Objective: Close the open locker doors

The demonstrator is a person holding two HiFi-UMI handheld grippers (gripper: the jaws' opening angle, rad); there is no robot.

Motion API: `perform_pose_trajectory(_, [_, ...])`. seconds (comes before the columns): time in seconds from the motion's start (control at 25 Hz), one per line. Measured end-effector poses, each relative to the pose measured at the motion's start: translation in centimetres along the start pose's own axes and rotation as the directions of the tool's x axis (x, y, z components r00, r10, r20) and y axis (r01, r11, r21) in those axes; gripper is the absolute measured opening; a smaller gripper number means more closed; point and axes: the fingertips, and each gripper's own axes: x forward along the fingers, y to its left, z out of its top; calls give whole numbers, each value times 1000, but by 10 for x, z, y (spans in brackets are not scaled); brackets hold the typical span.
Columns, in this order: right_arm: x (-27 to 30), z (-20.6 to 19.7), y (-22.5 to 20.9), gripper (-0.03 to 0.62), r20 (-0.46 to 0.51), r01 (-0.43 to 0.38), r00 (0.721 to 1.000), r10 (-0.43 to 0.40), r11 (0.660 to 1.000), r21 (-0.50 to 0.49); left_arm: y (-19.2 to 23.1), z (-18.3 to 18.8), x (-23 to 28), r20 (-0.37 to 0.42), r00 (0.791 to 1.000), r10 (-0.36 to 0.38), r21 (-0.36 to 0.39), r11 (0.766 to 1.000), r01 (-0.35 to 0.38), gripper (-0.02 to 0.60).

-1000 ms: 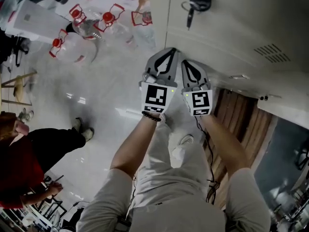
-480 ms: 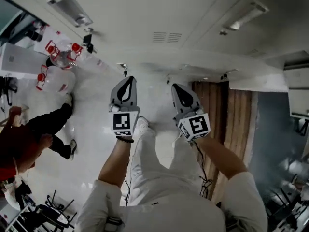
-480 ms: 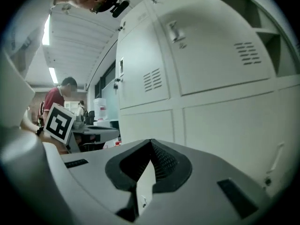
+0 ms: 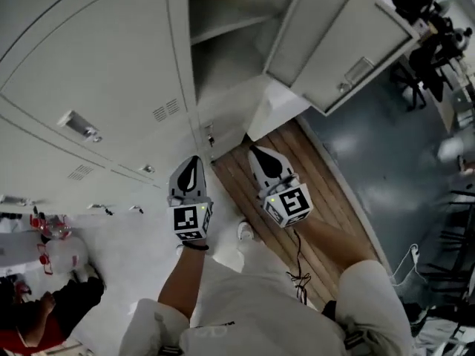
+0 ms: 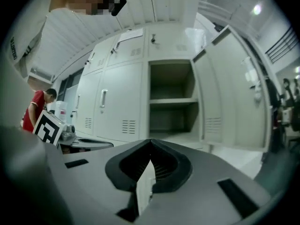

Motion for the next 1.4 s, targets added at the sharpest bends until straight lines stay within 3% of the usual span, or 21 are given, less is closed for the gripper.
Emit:
perform_pose_trajectory(0.12, [-44,21,-82,11,29,128,991,-128,992,-12,-91,20,57,12,991,-132,14,991,132,5])
perform_pose_trajectory(0.28, [-96,32,-168,11,55,280,959,-279,960,-4,-200,39,117,28,953,-301,37,953,300,5])
perform_pose_trajectory(0.56, [-134,36,-230,11,64,328,942,-330,944,32,-304,57,174,-4,906,-423,60,905,422,5])
perform_pose_trajectory(0.72, [-136,40,-246,11,80,326,942,-327,945,28,-325,67,203,-26,904,-427,91,899,428,31])
perform_pose_trajectory(0.84, [-138,46,-256,11,92,325,941,-326,945,24,-329,73,219,-37,915,-401,107,909,403,115])
perform_pose_trajectory(1.0, [-142,51,-270,11,102,331,938,-331,944,17,-339,75,235,-54,925,-377,123,916,381,176])
perform_pose_trajectory(1.4, [-155,46,-283,11,100,345,932,-347,938,38,-356,70,263,-79,944,-319,131,936,327,161])
